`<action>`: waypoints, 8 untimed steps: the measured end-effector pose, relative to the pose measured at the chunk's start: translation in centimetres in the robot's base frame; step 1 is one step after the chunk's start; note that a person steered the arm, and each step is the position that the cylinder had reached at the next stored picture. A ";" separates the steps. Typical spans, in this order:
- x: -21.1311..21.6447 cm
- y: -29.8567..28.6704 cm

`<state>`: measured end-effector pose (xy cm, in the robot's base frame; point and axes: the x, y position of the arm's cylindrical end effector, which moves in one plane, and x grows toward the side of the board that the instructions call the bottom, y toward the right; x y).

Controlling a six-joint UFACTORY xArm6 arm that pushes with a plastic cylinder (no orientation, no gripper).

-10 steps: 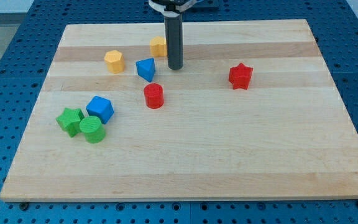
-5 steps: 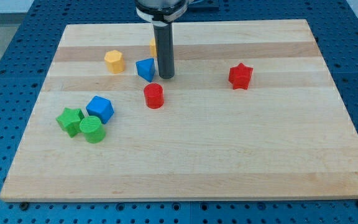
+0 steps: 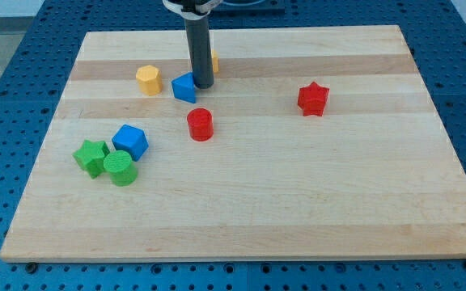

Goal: Move the blue triangle diagonally top left to the blue cube

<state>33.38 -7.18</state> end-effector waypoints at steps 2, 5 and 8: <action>1.7 -4.2; 6.5 -9.9; 6.3 -12.0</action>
